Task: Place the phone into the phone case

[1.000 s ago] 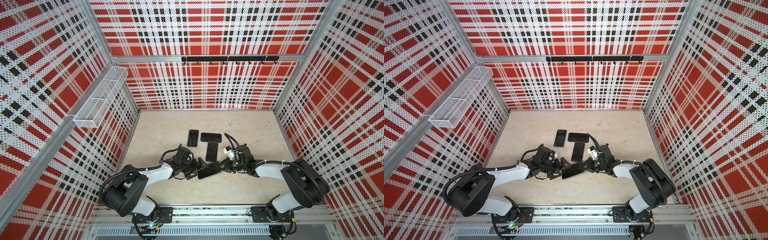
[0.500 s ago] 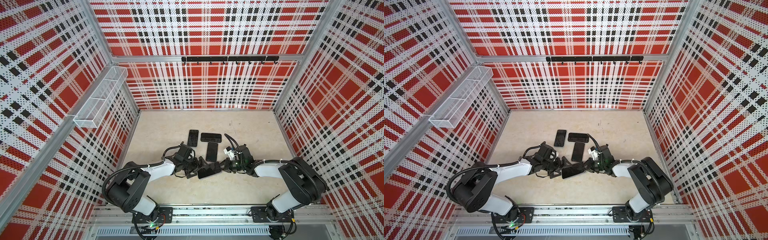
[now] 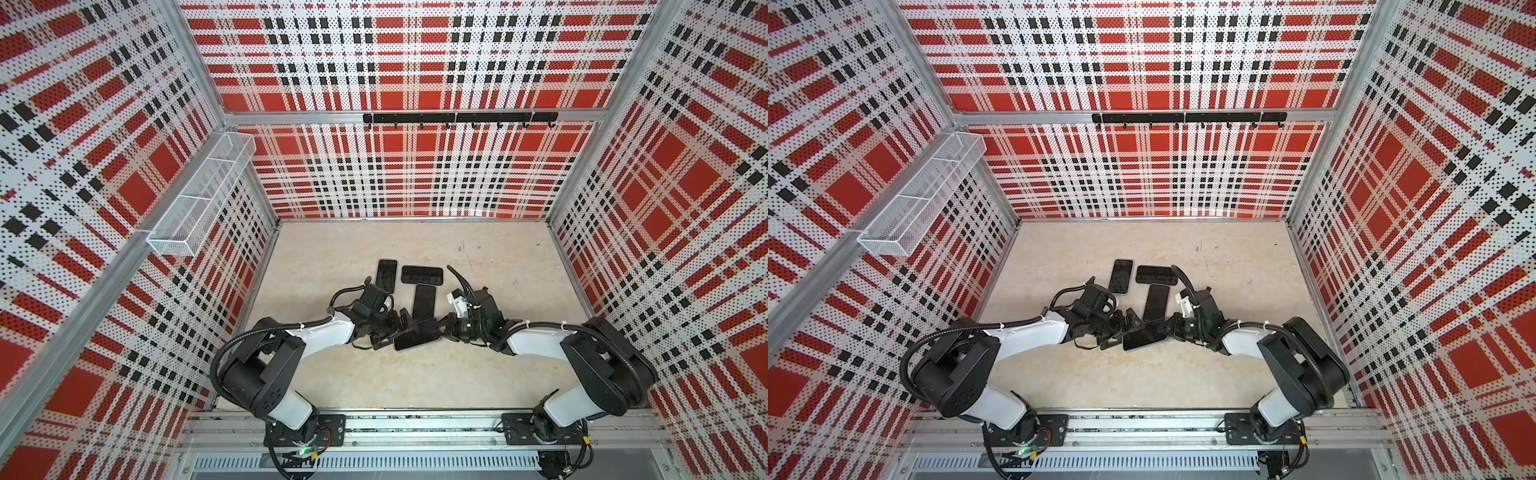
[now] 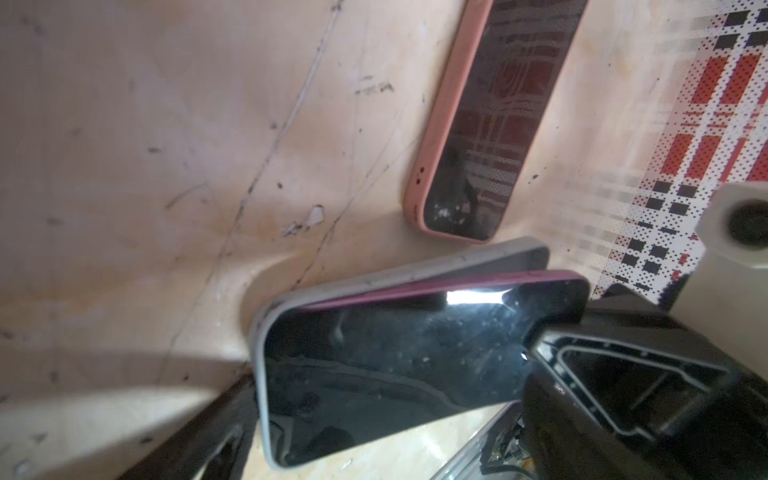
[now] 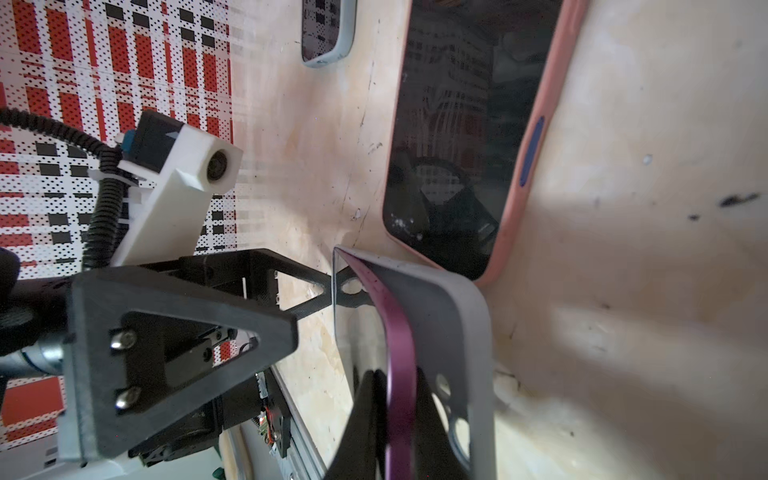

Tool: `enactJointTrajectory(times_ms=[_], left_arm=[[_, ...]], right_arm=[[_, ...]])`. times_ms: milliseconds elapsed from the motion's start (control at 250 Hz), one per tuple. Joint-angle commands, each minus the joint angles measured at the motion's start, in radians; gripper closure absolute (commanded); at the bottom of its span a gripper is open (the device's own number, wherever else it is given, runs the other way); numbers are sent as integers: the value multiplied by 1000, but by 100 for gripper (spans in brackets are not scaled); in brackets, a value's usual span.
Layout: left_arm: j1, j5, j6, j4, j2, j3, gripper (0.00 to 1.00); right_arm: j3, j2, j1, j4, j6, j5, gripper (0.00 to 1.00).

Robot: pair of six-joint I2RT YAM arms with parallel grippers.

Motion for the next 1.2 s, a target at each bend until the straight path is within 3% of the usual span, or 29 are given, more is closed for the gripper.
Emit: enactJointTrajectory(times_ms=[0, 240, 760, 928, 1193], left_arm=[[-32, -9, 60, 168, 67, 18, 0], [-18, -7, 101, 120, 54, 26, 0], [-7, -10, 110, 32, -32, -30, 5], [0, -12, 103, 30, -15, -36, 10], [-2, -7, 88, 71, 29, -27, 18]], right_arm=[[-8, -15, 59, -270, -78, 195, 81], [32, -93, 85, -385, -109, 283, 66], [89, -235, 94, -533, -178, 424, 58], [91, -169, 93, -510, -176, 365, 63], [88, -75, 94, -437, -183, 321, 87]])
